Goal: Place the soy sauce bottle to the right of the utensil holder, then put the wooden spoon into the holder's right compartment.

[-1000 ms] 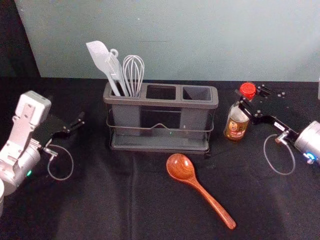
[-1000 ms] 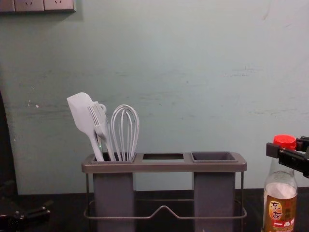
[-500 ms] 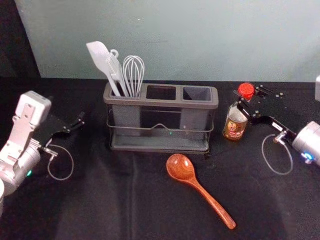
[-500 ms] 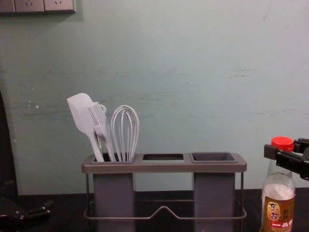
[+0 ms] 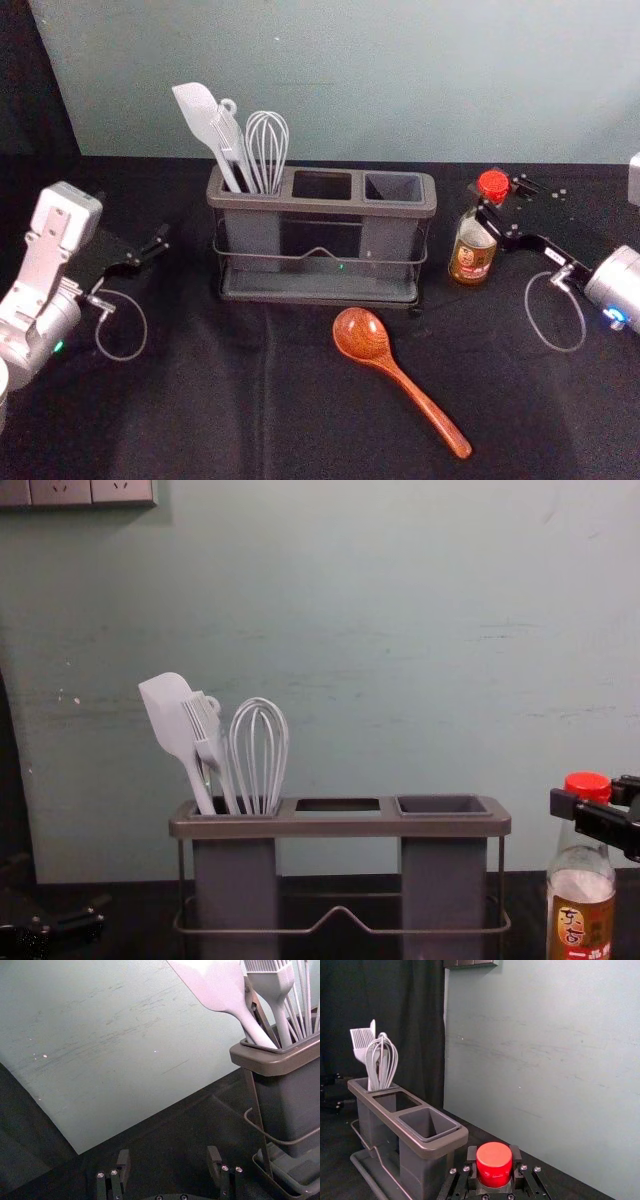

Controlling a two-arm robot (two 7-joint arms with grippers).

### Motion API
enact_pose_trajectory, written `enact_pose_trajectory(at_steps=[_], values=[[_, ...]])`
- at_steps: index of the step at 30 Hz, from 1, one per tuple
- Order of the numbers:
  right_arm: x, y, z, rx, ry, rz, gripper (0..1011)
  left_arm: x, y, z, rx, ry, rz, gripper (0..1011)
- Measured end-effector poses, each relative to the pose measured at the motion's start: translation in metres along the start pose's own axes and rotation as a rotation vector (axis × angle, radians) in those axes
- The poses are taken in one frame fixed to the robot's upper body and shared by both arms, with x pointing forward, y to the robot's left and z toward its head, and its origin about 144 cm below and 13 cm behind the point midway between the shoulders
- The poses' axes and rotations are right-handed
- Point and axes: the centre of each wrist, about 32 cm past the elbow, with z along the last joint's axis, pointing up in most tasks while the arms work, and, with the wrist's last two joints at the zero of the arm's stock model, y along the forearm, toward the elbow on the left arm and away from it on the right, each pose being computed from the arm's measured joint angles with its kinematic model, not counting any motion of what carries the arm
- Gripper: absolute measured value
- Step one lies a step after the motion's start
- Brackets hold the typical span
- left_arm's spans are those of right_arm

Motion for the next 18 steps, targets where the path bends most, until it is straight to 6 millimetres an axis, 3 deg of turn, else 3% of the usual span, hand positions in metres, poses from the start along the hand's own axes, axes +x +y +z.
enact_pose_trajectory(at_steps=[18], values=[[0.0011,0.0021,-0.0069,-0.008,0.015,0.001,382,0.0,0.0,0.0,0.0,0.0,0.0,1005]])
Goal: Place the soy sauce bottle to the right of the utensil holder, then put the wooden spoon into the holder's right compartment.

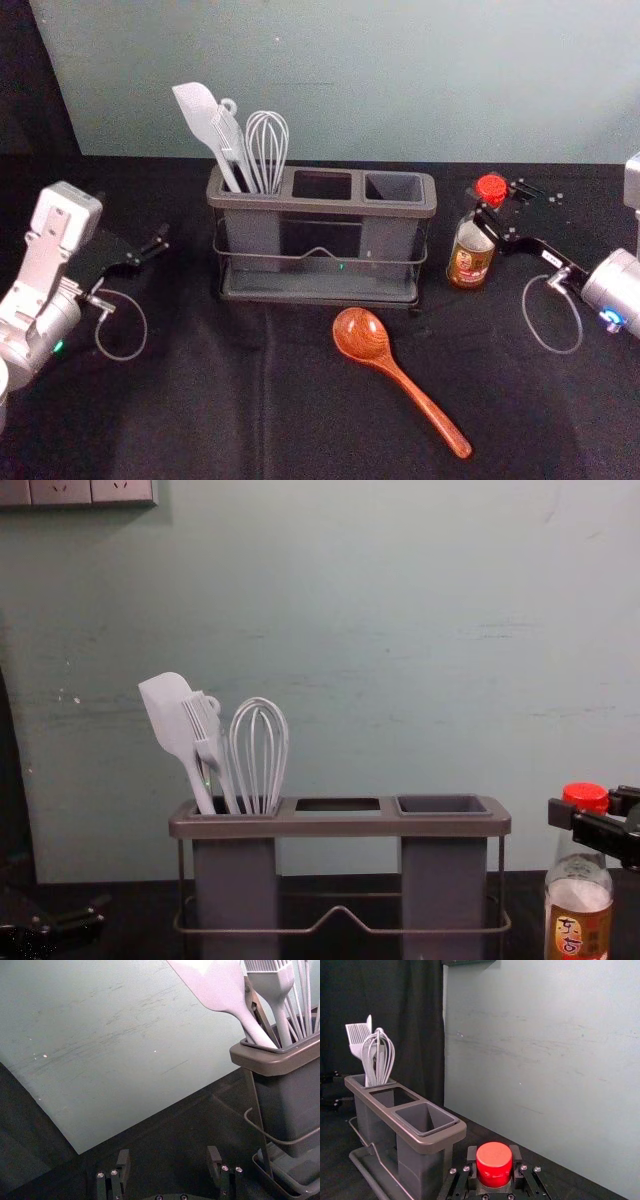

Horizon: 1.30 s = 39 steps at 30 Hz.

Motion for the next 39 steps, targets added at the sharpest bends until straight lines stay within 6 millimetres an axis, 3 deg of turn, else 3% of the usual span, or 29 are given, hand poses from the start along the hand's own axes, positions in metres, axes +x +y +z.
enact_pose_trajectory(at_steps=[34,39], values=[[0.0001,-0.0002,0.0003,-0.001,0.001,0.001,384,0.0,0.0,0.0,0.0,0.0,0.0,1005],[0.0001,-0.0002,0.0004,-0.001,0.001,0.001,524,0.0,0.0,0.0,0.0,0.0,0.0,1005]])
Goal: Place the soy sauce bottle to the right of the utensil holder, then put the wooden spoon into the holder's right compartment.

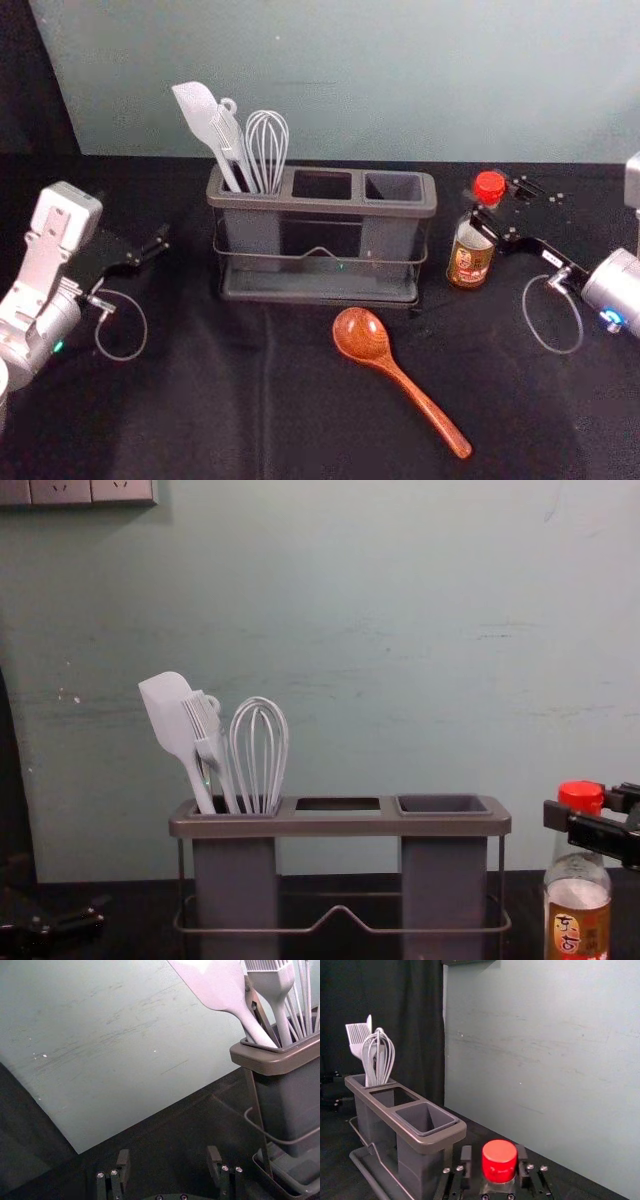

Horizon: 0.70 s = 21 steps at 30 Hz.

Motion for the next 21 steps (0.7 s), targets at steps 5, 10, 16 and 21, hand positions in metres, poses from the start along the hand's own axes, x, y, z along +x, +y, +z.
enact_pose_trajectory(at_steps=[5,10,16,21], values=[[0.0,0.0,0.0,0.0,0.0,0.0,665,0.0,0.0,0.0,0.0,0.0,0.0,1005],[0.0,0.0,0.0,0.0,0.0,0.0,839,0.0,0.0,0.0,0.0,0.0,0.0,1005],[0.0,0.0,0.0,0.0,0.0,0.0,983,0.0,0.0,0.0,0.0,0.0,0.0,1005],[-0.0013,-0.0011,0.0025,0.004,-0.012,-0.005,1003,0.0,0.0,0.0,0.0,0.0,0.0,1005]])
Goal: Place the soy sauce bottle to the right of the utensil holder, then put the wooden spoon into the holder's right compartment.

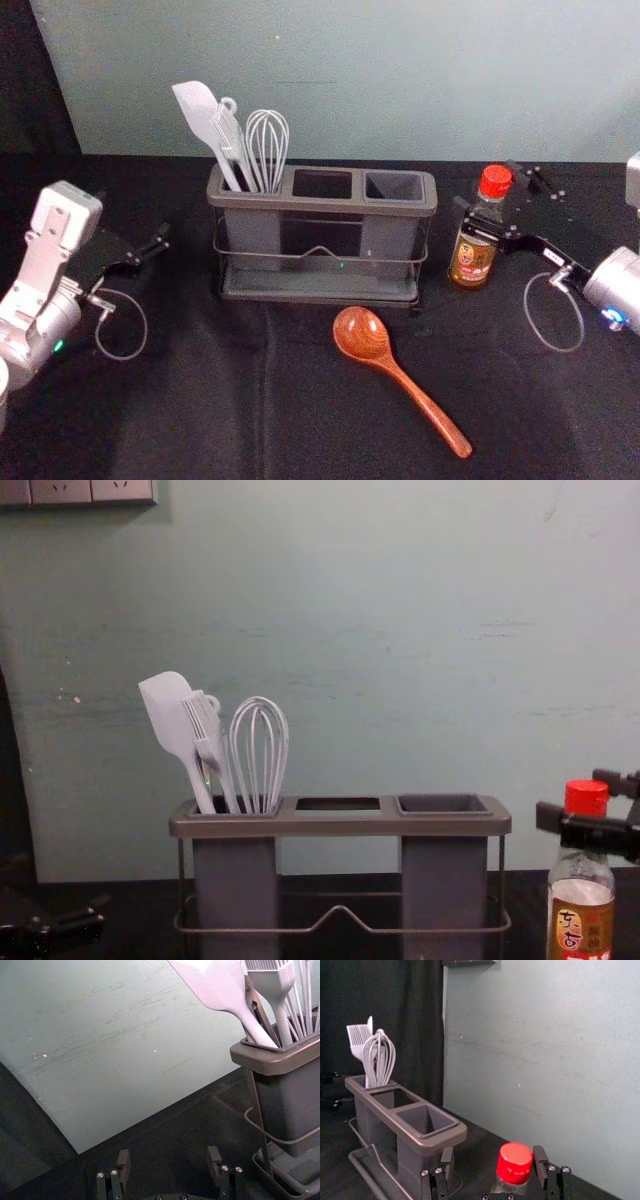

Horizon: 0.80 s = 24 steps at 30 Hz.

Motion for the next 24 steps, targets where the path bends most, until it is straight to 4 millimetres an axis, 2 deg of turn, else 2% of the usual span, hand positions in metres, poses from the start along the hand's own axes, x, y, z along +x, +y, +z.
enact_pose_trajectory(at_steps=[14,24], values=[[-0.003,-0.009,0.026,0.075,-0.044,-0.031,1002,0.0,0.0,0.0,0.0,0.0,0.0,1005],[-0.006,-0.022,0.046,0.14,-0.028,0.009,1003,0.0,0.0,0.0,0.0,0.0,0.0,1005]])
